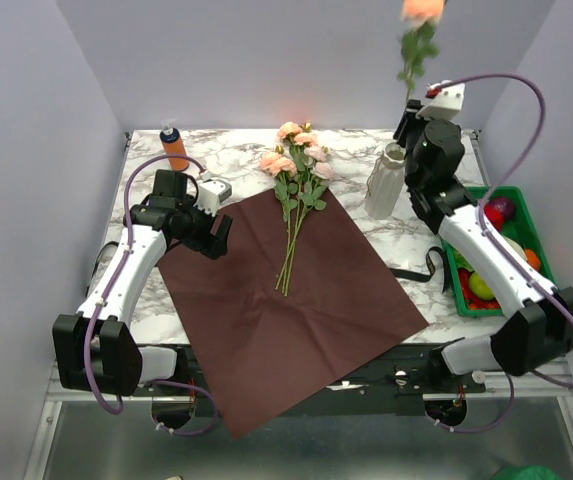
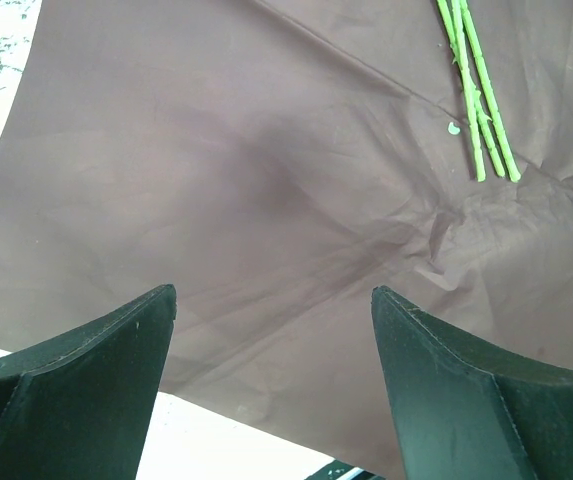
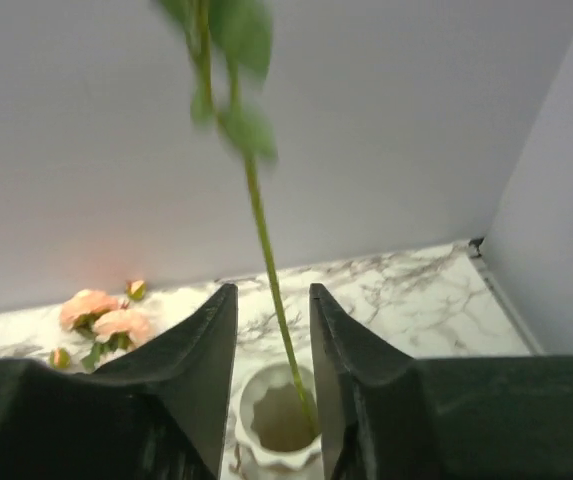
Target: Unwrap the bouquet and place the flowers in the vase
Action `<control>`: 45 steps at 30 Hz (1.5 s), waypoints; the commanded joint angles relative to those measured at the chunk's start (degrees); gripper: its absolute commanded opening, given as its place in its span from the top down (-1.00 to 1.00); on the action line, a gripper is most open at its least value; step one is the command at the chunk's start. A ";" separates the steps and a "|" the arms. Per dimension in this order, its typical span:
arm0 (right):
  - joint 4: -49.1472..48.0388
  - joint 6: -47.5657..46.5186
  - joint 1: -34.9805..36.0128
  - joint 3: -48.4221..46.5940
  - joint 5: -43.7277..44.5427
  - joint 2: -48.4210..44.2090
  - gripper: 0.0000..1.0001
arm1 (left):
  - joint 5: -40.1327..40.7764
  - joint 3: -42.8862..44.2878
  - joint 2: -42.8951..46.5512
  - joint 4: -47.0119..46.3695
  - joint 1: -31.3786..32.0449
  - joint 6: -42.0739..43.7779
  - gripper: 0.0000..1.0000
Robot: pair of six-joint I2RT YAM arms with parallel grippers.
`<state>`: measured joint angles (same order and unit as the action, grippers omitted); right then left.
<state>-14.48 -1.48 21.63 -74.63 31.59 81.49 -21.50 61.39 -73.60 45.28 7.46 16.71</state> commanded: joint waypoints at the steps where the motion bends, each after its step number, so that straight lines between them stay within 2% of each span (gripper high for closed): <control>1: 7.86 8.15 0.34 4.05 -5.30 -9.05 -0.12 | -1.71 1.72 2.23 0.43 -0.43 0.26 -0.76; 2: 9.19 8.68 0.43 5.01 -5.66 -10.29 -0.20 | -1.79 1.72 2.85 0.51 -0.43 0.34 -0.76; 5: 12.11 10.18 0.96 8.26 -7.60 -15.11 -0.28 | -1.79 1.37 3.90 0.34 -0.43 0.34 -0.76; 9: 14.04 11.58 2.63 10.38 -9.79 -20.31 -0.28 | -1.80 0.84 4.87 0.43 -0.43 0.17 -0.77; 14: 19.21 10.00 12.28 8.81 -7.35 -18.84 -0.28 | -1.18 0.84 5.57 0.25 -0.52 -0.18 -0.80; 17: 24.91 13.06 17.21 5.82 -6.28 -13.04 -0.28 | -0.65 0.75 5.93 -0.10 -0.61 -0.36 -0.88; 19: 28.00 18.24 18.62 4.50 -6.80 -7.35 -0.28 | -0.39 0.84 5.93 -0.10 -0.78 -0.45 -0.90; 24: 35.83 28.17 18.71 -1.38 -13.74 6.02 -0.28 | -0.04 0.84 6.28 0.25 -1.31 -0.27 -0.93; 30: 46.20 33.55 18.63 -14.03 -17.53 24.55 -0.22 | -0.30 1.02 6.02 0.78 -1.75 0.43 -0.98; 45: 53.94 39.53 17.66 -27.14 -12.61 42.16 -0.18 | -0.56 -0.12 4.96 0.34 -3.24 2.89 -0.98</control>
<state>34.57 35.16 39.99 -98.00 16.23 119.63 -21.61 61.39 -68.53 45.60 4.86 18.31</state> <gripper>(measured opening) 0.593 0.988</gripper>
